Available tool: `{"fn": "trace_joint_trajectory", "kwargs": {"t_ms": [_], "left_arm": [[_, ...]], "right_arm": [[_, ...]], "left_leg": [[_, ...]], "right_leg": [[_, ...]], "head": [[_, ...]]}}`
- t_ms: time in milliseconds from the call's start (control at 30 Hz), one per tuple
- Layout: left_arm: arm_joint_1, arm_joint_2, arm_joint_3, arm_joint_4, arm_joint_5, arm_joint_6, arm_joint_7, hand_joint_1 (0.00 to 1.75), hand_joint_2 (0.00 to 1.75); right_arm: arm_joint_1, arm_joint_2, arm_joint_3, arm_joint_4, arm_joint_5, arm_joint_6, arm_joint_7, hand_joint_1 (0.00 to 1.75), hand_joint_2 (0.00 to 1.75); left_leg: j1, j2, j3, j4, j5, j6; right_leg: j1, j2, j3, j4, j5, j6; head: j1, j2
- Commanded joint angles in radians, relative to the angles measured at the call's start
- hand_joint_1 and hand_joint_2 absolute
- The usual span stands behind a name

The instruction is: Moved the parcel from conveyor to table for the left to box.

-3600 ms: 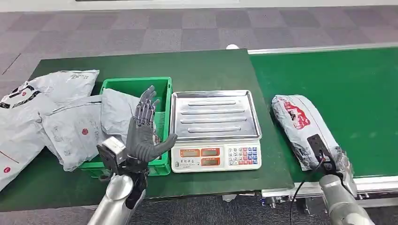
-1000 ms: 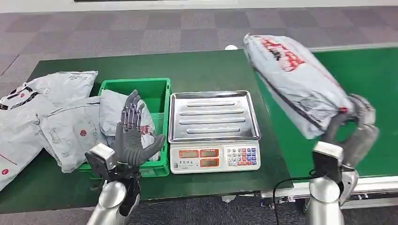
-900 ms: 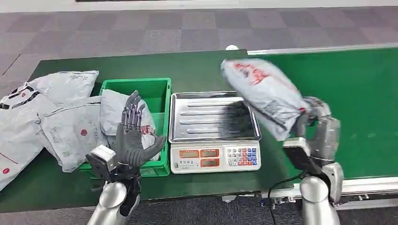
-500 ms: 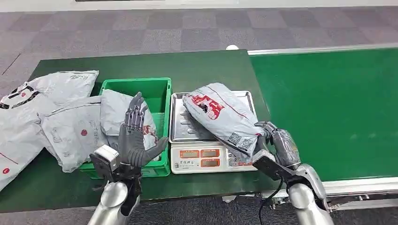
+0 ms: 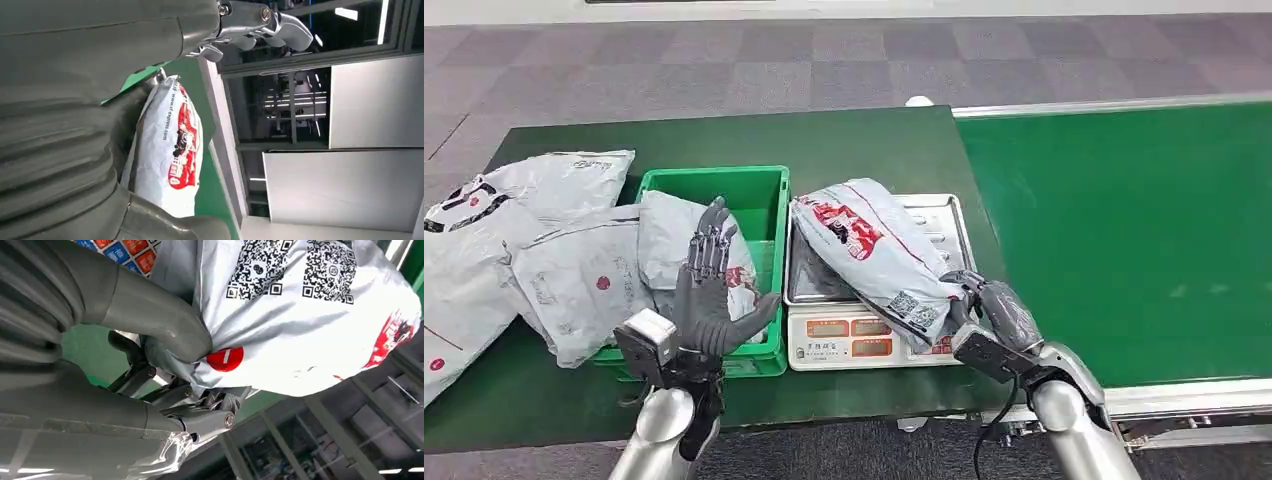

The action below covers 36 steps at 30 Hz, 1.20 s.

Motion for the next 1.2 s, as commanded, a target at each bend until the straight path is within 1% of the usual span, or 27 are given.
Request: {"fn": "trace_joint_trajectory", "kwargs": {"t_ms": [33, 200, 267, 300, 400, 567, 833, 867, 933, 1000, 1033, 1067, 1100, 1200], "left_arm": [[-0.018, 0.035, -0.011, 0.023, 0.003, 0.002, 0.004, 0.00, 1.75], [-0.018, 0.036, -0.010, 0.029, 0.005, 0.004, 0.005, 0.00, 1.75], [-0.014, 0.033, -0.010, 0.024, 0.005, 0.003, 0.005, 0.00, 1.75], [-0.013, 0.031, -0.007, 0.025, 0.005, 0.003, 0.005, 0.00, 1.75], [-0.030, 0.028, -0.012, 0.049, 0.006, -0.005, 0.008, 0.00, 1.75], [-0.041, 0.029, -0.018, 0.067, 0.009, -0.009, 0.008, 0.00, 1.75], [-0.041, 0.030, -0.018, 0.068, 0.010, -0.010, 0.007, 0.00, 1.75], [-0.041, 0.030, -0.018, 0.068, 0.010, -0.010, 0.007, 0.00, 1.75], [-0.041, 0.030, -0.018, 0.068, 0.010, -0.010, 0.007, 0.00, 1.75], [-0.043, 0.030, -0.019, 0.067, 0.010, -0.010, 0.007, 0.00, 1.75], [-0.048, 0.029, -0.019, 0.073, 0.016, -0.014, 0.010, 0.00, 1.75], [-0.058, 0.028, -0.020, 0.084, 0.039, -0.036, 0.020, 0.00, 1.75], [-0.068, 0.027, -0.022, 0.092, 0.040, -0.037, 0.020, 0.00, 1.75], [-0.108, 0.023, -0.037, 0.143, 0.038, -0.038, 0.026, 0.00, 1.75]], "right_arm": [[-0.046, -0.033, 0.061, 0.089, -0.004, 0.008, 0.001, 1.75, 1.75], [-0.050, -0.037, 0.074, 0.085, -0.036, 0.014, -0.018, 1.75, 1.75], [-0.057, -0.034, 0.078, 0.088, -0.040, 0.014, -0.018, 1.75, 1.75], [-0.058, -0.030, 0.079, 0.082, -0.048, 0.011, -0.021, 1.75, 1.75], [-0.034, -0.035, 0.077, 0.055, -0.101, 0.039, -0.047, 1.75, 1.75], [-0.022, -0.037, 0.055, 0.040, -0.122, 0.031, -0.054, 1.75, 1.75], [-0.024, -0.038, 0.052, 0.039, -0.123, 0.030, -0.054, 1.75, 1.75], [-0.024, -0.038, 0.052, 0.039, -0.123, 0.030, -0.054, 1.75, 1.75], [-0.024, -0.038, 0.052, 0.039, -0.123, 0.030, -0.054, 1.75, 1.75], [-0.025, -0.036, 0.049, 0.041, -0.115, 0.018, -0.047, 1.75, 1.75], [-0.030, -0.035, 0.049, 0.044, -0.112, 0.016, -0.044, 0.63, 1.75], [-0.038, -0.032, 0.046, 0.047, -0.122, 0.029, -0.041, 0.03, 1.75], [-0.042, -0.029, 0.045, 0.042, -0.122, 0.031, -0.040, 0.00, 1.75], [-0.030, -0.024, 0.030, 0.009, -0.139, 0.037, -0.064, 0.00, 1.75]], "left_leg": [[0.001, 0.002, 0.005, -0.003, -0.001, 0.000], [0.000, 0.001, 0.002, -0.001, 0.000, 0.000], [0.001, 0.002, 0.005, -0.003, 0.000, 0.000], [0.000, 0.002, 0.002, -0.001, 0.000, 0.000], [0.000, 0.002, 0.004, -0.002, 0.000, 0.000], [0.001, 0.000, 0.005, -0.003, 0.000, 0.000], [0.000, 0.000, 0.002, -0.001, 0.000, 0.000], [0.000, 0.000, 0.004, -0.003, 0.000, 0.000], [0.000, 0.000, 0.002, -0.001, 0.000, 0.000], [0.000, 0.000, 0.004, -0.002, 0.000, 0.000], [0.000, 0.000, 0.004, -0.002, 0.000, 0.000], [0.000, 0.000, 0.002, -0.001, 0.000, 0.000], [0.000, 0.000, 0.005, -0.003, 0.000, 0.000], [0.000, -0.001, 0.001, 0.000, 0.000, 0.000]], "right_leg": [[0.001, 0.003, 0.004, -0.003, 0.000, -0.001], [0.000, 0.002, 0.002, -0.002, 0.000, -0.001], [0.001, 0.003, 0.005, -0.004, 0.001, -0.001], [0.000, 0.002, 0.001, -0.001, 0.000, 0.000], [0.001, 0.003, 0.003, -0.002, 0.000, -0.001], [0.001, 0.001, 0.005, -0.004, 0.000, -0.001], [0.000, 0.001, 0.001, -0.001, 0.000, 0.000], [0.000, 0.001, 0.004, -0.003, 0.000, -0.001], [0.000, 0.000, 0.001, -0.001, 0.000, 0.000], [0.000, 0.001, 0.003, -0.002, 0.000, -0.001], [0.001, 0.001, 0.003, -0.003, 0.000, -0.001], [0.000, 0.001, 0.002, -0.001, 0.000, 0.000], [0.000, 0.001, 0.004, -0.004, 0.000, -0.001], [0.000, 0.000, 0.001, -0.001, 0.000, 0.000]], "head": [[0.000, 0.000], [0.000, 0.000], [0.000, 0.000], [0.000, 0.000], [0.000, 0.000], [0.000, 0.000], [0.000, 0.000], [0.000, 0.000], [0.000, 0.000], [0.000, 0.000], [0.000, 0.000], [0.000, 0.000], [0.000, 0.000], [0.000, 0.000]]}}
